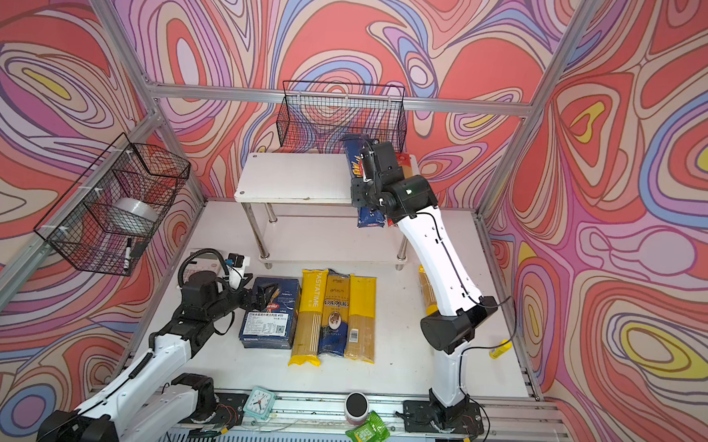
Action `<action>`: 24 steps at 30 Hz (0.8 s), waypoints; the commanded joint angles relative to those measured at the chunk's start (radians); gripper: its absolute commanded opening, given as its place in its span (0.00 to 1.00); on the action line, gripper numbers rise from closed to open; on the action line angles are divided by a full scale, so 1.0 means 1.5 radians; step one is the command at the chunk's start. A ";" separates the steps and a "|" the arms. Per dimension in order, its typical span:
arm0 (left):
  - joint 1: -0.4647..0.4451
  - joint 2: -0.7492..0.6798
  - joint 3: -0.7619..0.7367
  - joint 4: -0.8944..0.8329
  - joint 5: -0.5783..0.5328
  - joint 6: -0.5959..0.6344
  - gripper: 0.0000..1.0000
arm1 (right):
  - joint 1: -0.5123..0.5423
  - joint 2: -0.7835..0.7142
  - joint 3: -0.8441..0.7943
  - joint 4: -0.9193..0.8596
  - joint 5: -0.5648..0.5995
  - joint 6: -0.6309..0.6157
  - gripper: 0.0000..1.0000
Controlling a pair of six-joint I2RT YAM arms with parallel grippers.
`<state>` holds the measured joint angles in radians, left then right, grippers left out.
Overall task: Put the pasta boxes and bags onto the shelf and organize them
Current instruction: 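Lower the blue Barilla box upright onto the shelf beside the red bag, then open the right gripper and withdraw it from the shelf toward the table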
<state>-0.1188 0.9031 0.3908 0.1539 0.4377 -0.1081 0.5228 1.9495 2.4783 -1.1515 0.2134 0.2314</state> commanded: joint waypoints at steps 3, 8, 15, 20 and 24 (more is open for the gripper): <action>-0.002 0.000 -0.003 0.011 0.004 0.006 1.00 | -0.012 0.004 0.034 0.082 0.018 0.007 0.55; -0.002 0.003 -0.001 0.011 0.005 0.006 1.00 | -0.012 0.000 0.048 0.085 0.004 0.000 0.61; -0.002 0.007 0.001 0.010 0.006 0.006 1.00 | -0.012 -0.049 0.027 0.099 -0.032 0.004 0.61; -0.002 0.007 0.001 0.009 0.006 0.007 1.00 | -0.012 -0.102 -0.016 0.082 -0.110 -0.003 0.62; -0.003 0.010 0.002 0.009 0.006 0.008 1.00 | -0.012 -0.152 -0.025 0.014 -0.179 -0.006 0.58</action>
<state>-0.1188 0.9123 0.3908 0.1539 0.4377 -0.1081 0.5106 1.7981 2.4603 -1.0538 0.0536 0.2314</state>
